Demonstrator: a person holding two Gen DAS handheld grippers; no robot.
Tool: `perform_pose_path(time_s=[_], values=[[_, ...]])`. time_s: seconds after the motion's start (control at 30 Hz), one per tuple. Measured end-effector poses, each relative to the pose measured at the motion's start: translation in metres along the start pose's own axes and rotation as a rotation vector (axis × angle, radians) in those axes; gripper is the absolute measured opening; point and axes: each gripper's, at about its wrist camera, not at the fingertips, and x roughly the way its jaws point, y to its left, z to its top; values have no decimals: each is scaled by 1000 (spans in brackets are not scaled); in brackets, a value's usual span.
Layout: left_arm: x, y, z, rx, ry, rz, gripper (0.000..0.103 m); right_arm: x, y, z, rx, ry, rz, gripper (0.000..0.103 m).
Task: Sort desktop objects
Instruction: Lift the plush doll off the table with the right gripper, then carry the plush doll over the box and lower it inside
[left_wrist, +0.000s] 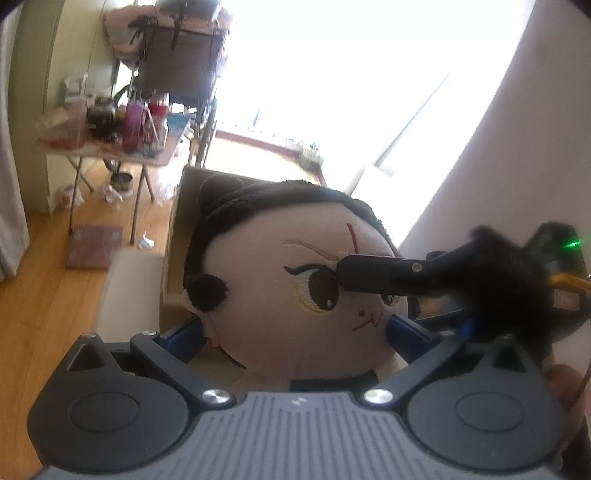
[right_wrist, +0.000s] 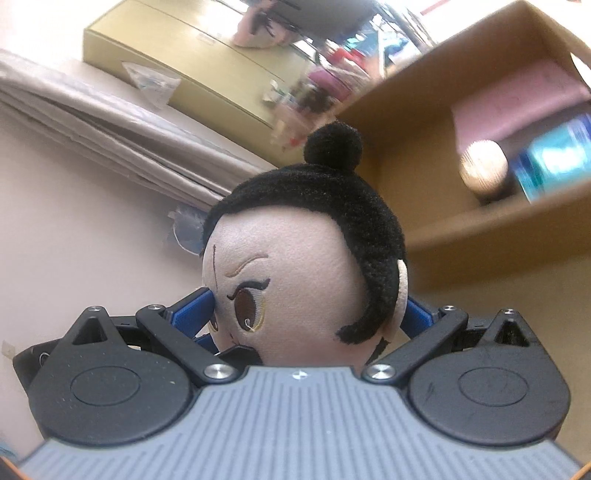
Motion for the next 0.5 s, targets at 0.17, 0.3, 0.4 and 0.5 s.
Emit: perform_pose_path(time_s=[0.17, 0.3, 0.4, 0.5], values=[[18, -1, 46, 27, -50, 24, 103, 7, 17, 44, -37, -34, 22, 102], [35, 2, 79, 34, -84, 34, 103, 19, 27, 86, -70, -62, 30, 103], [60, 11, 105, 31, -95, 45, 103, 29, 24, 115, -86, -79, 32, 102], [88, 21, 125, 31, -94, 58, 103, 47, 16, 143, -94, -88, 25, 103]])
